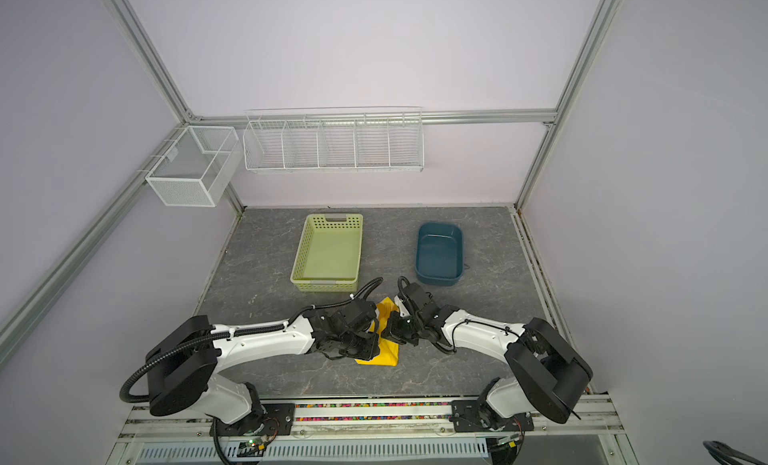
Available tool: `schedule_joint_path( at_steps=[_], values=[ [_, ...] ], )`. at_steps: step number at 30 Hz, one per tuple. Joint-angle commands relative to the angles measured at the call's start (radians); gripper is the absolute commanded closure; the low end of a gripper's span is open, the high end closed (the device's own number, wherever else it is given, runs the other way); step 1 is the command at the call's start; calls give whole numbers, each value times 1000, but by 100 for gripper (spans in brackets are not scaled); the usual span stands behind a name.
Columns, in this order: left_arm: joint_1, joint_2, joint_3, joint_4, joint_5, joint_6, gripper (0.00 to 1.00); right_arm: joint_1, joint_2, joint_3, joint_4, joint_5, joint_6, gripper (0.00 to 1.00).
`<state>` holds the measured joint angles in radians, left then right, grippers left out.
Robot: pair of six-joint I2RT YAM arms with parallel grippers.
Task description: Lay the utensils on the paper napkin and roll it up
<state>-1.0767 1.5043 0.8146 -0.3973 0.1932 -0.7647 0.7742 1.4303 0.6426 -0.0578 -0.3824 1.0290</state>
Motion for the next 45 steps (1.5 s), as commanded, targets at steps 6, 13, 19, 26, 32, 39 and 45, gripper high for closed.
schedule_joint_path(
  at_steps=[6, 13, 19, 26, 32, 39, 45],
  values=[
    [12, 0, -80, -25, -20, -10, 87, 8, 47, 26, 36, -11, 37, 94],
    [12, 30, -70, -17, -25, -8, 91, 25, 84, 42, 52, -25, 40, 94],
    [12, 42, -66, -18, -27, -7, 91, 45, 105, 47, 67, -21, 50, 94],
    [12, 51, -64, -14, -23, -5, 92, 61, 126, 46, 88, -21, 59, 94],
    [12, 60, -58, -11, -16, -5, 92, 64, 134, 50, 115, -24, 67, 94],
    [12, 57, -57, -15, -15, -5, 92, 65, 170, 46, 175, -46, 84, 94],
    [12, 57, -54, -20, -16, -7, 92, 67, 197, 43, 195, -50, 85, 94]
  ],
)
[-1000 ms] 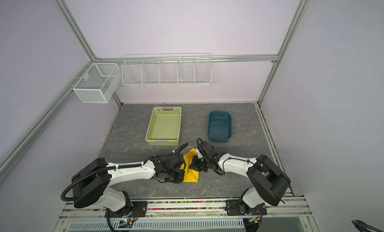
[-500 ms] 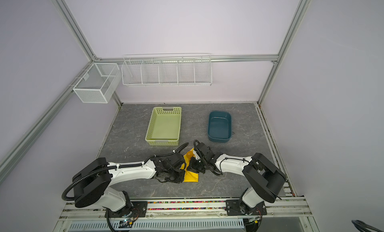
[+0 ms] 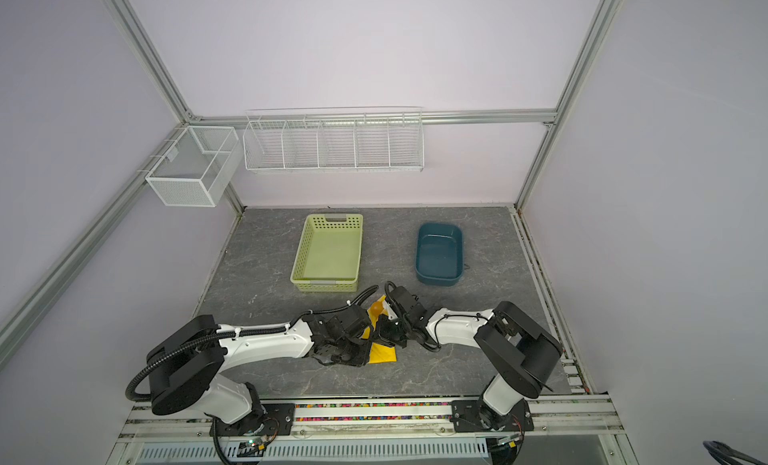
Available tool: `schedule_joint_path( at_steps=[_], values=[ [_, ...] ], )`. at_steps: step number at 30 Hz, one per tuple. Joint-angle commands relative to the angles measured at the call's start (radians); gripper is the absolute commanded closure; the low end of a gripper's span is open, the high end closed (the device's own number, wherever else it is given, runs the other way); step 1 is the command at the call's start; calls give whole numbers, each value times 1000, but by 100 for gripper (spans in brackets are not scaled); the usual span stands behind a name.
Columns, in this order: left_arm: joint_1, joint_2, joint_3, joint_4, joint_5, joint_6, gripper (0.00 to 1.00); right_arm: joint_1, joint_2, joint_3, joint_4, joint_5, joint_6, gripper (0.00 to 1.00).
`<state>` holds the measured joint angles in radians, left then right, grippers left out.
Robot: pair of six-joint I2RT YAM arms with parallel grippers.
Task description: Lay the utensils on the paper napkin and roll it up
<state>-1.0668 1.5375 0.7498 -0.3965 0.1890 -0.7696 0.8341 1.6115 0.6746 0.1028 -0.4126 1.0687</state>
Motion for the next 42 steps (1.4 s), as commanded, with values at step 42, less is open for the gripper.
schedule_joint_path(
  at_steps=[42],
  values=[
    [19, -91, 23, -104, -85, -16, 92, 9, 75, 31, -5, 28, -11, 65]
  ],
)
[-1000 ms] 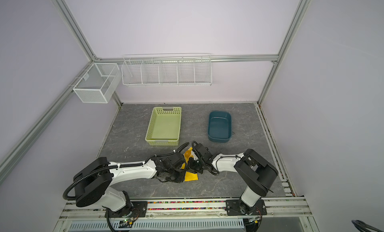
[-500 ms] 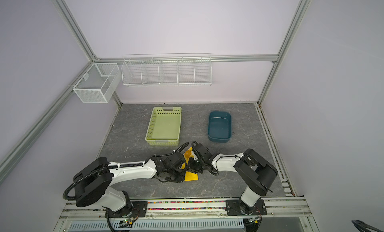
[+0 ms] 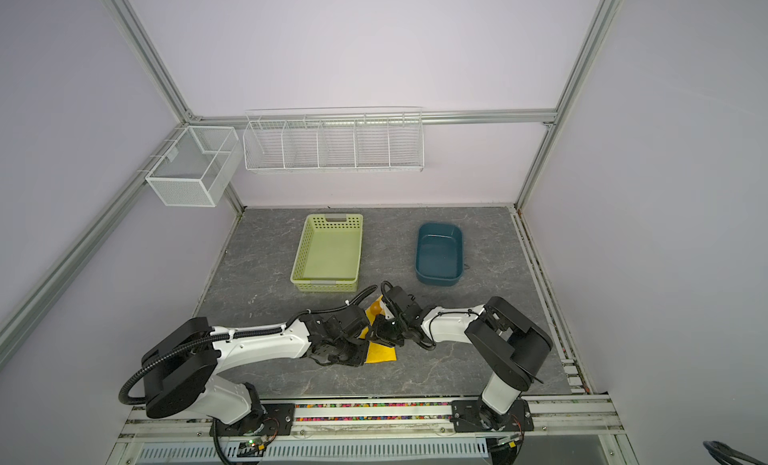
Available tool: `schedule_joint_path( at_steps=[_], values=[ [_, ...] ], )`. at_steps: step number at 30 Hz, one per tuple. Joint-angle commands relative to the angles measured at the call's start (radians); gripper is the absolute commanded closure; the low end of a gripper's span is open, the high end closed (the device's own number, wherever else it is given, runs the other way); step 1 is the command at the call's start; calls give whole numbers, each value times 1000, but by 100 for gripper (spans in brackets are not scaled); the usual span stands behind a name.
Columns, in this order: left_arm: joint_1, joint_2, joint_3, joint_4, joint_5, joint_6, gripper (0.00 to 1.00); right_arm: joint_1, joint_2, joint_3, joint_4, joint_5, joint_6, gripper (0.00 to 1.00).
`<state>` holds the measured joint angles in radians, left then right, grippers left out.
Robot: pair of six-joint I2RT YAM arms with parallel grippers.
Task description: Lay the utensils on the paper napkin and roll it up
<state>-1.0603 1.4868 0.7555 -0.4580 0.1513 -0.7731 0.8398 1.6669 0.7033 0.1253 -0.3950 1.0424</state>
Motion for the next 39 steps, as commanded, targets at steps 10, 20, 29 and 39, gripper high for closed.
schedule_joint_path(
  at_steps=[10, 20, 29, 39],
  values=[
    [45, -99, 26, -114, -112, -15, 92, 3, 19, 2, -30, 11, 17, 55],
    [54, -97, 52, -120, -133, -9, 92, 3, 21, -4, -35, 19, 19, 73],
    [57, -75, 86, -108, -128, -6, 93, 2, 22, -4, -39, 18, 18, 87],
    [57, 37, 134, -29, -74, -15, 96, 5, 27, -4, -39, 16, 17, 94]
  ],
)
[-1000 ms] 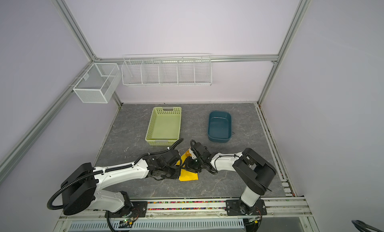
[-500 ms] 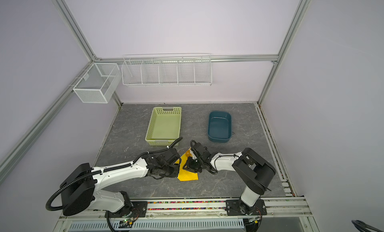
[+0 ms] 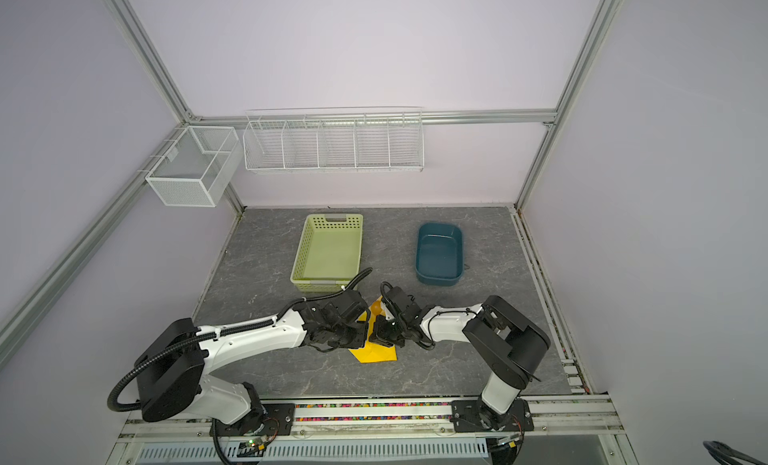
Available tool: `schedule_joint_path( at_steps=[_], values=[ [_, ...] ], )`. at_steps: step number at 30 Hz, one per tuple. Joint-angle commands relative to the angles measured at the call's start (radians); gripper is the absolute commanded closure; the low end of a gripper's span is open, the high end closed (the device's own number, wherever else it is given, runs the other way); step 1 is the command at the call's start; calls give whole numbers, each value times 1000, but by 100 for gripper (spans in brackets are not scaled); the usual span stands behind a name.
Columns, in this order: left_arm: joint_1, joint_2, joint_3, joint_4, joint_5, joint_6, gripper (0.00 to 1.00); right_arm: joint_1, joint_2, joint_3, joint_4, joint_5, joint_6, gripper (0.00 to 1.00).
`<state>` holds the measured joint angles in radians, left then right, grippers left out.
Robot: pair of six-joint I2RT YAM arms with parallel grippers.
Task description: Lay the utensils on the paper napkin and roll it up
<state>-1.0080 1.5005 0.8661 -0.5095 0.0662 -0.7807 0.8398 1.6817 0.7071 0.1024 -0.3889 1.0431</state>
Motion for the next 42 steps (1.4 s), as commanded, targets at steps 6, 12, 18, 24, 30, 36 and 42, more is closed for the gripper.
schedule_joint_path(
  at_steps=[6, 12, 18, 24, 30, 36, 42],
  values=[
    [5, 58, 15, 32, -3, -13, 98, 4, 12, -8, -17, 5, 14, 94],
    [5, 76, 11, 58, -11, -21, 99, 4, 12, -8, -17, 5, 13, 94],
    [5, 94, 16, 70, -22, -24, 100, 4, 10, -11, -18, 5, 13, 94],
    [5, 136, 9, 60, -37, -25, 100, 5, 7, -9, -21, 4, 14, 94],
    [5, 148, -1, 43, -55, -24, 100, 4, -20, -8, -24, -1, 13, 94],
    [5, 150, -13, 39, -60, -21, 100, 1, -117, -10, -99, 7, -22, 92],
    [5, 154, -6, 37, -66, -17, 100, -24, -250, -95, -181, 14, -54, 92]
  ],
)
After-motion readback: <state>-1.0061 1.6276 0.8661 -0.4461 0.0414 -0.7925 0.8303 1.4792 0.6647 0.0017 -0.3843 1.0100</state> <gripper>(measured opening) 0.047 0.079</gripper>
